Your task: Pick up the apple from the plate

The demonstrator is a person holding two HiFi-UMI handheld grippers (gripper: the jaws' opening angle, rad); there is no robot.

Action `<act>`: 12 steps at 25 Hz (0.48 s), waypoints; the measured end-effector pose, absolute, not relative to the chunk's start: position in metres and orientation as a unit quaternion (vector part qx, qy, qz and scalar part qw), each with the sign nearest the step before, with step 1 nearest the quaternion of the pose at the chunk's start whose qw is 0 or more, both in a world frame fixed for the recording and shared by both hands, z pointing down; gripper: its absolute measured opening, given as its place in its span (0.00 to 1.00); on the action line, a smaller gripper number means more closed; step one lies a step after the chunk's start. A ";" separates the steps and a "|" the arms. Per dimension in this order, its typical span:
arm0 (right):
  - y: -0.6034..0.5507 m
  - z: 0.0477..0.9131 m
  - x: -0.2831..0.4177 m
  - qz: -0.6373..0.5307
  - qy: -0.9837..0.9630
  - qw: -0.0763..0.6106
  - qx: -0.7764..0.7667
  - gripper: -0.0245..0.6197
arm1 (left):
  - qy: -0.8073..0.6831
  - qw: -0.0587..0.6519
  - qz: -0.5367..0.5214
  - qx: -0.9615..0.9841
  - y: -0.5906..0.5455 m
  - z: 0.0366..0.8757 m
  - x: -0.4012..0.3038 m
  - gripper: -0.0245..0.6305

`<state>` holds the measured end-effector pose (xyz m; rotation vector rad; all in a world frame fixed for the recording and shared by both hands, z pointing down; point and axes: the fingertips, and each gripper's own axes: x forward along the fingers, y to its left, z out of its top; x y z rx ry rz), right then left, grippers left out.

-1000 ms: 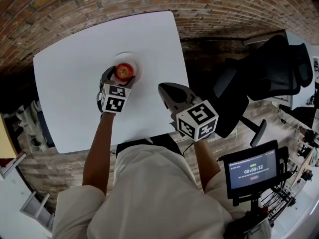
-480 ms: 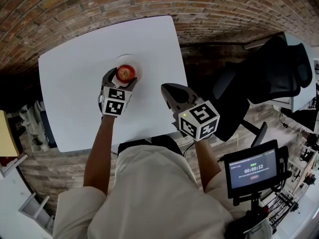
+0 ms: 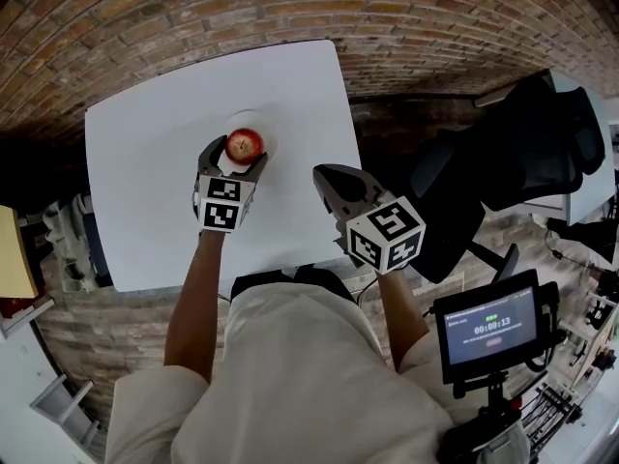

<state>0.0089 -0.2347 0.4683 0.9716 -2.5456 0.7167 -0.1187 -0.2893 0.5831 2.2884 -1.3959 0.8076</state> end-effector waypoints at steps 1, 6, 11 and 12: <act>-0.234 0.467 0.010 0.250 -0.892 0.161 0.340 0.04 | -0.492 0.168 0.286 0.805 -0.288 0.581 -0.117 0.61; -0.233 0.460 0.010 0.241 -0.899 0.155 0.332 0.04 | -0.494 0.162 0.291 0.803 -0.281 0.573 -0.115 0.61; -0.226 0.450 0.005 0.231 -0.906 0.151 0.321 0.04 | -0.502 0.157 0.284 0.801 -0.268 0.557 -0.117 0.61; -0.223 0.446 0.003 0.228 -0.908 0.150 0.319 0.04 | -0.505 0.154 0.282 0.801 -0.265 0.552 -0.118 0.61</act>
